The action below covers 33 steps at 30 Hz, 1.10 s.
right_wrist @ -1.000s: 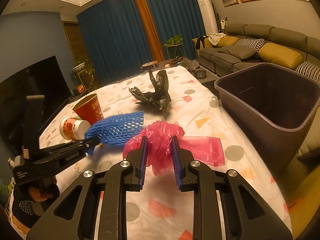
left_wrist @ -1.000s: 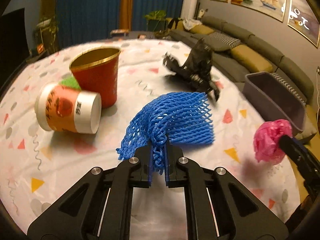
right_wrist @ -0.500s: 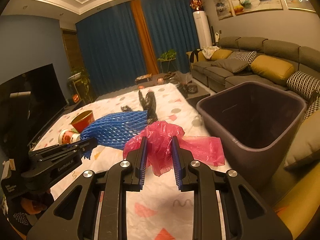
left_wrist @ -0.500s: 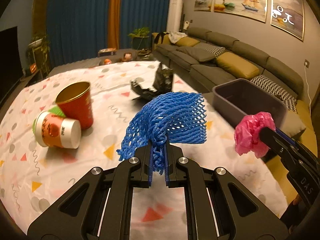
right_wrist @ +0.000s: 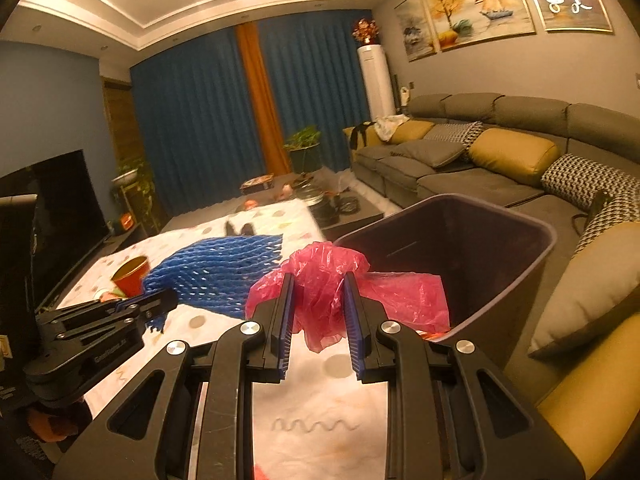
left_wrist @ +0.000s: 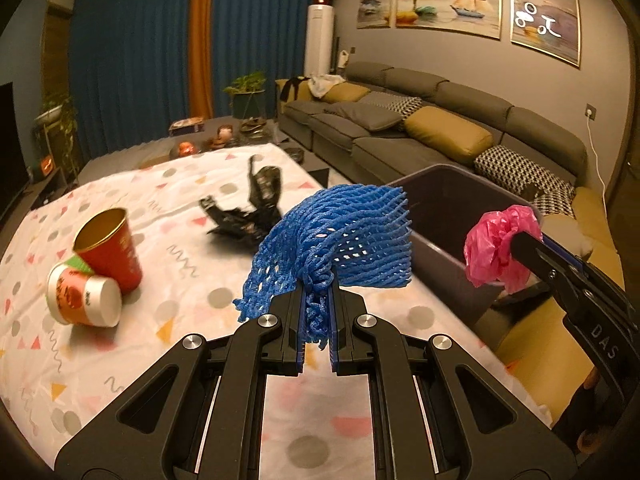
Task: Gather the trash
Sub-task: 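Carry the pink bag and blue net over the grey bin with both grippers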
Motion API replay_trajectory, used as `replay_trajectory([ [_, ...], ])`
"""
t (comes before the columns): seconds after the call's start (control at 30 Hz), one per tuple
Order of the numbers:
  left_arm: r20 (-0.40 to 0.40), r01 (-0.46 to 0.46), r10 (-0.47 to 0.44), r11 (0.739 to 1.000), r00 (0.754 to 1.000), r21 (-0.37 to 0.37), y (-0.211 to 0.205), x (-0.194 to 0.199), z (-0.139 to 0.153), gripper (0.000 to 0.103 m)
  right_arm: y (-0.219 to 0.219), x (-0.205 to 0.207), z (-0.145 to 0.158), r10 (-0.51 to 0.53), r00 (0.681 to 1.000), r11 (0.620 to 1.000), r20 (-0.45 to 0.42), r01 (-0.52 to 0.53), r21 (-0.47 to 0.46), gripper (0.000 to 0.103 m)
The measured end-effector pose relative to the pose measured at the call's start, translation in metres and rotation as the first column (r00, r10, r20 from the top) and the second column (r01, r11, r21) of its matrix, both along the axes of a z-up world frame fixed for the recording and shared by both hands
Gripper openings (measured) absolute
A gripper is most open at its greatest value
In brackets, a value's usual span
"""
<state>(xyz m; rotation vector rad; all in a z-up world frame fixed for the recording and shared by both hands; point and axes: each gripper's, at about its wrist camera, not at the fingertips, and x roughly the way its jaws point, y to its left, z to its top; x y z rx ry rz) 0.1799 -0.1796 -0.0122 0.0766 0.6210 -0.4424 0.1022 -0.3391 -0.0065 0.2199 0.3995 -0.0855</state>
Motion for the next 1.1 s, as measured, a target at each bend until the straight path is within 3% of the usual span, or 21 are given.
replay_trajectory([
  [0.57,0.024,0.117,-0.116,0.993,0.993,-0.034,-0.078,0.015,0.017,0.008,-0.066,0.004,0.01,-0.157,0.987,0.987,0.03,0.158,-0.032,0.025],
  [1.1,0.008,0.167,-0.167,0.985,0.986,-0.048,-0.134,0.05,0.005,0.008,-0.09,0.032,0.003,-0.196,0.98,0.979,0.01,0.197,-0.059,0.024],
])
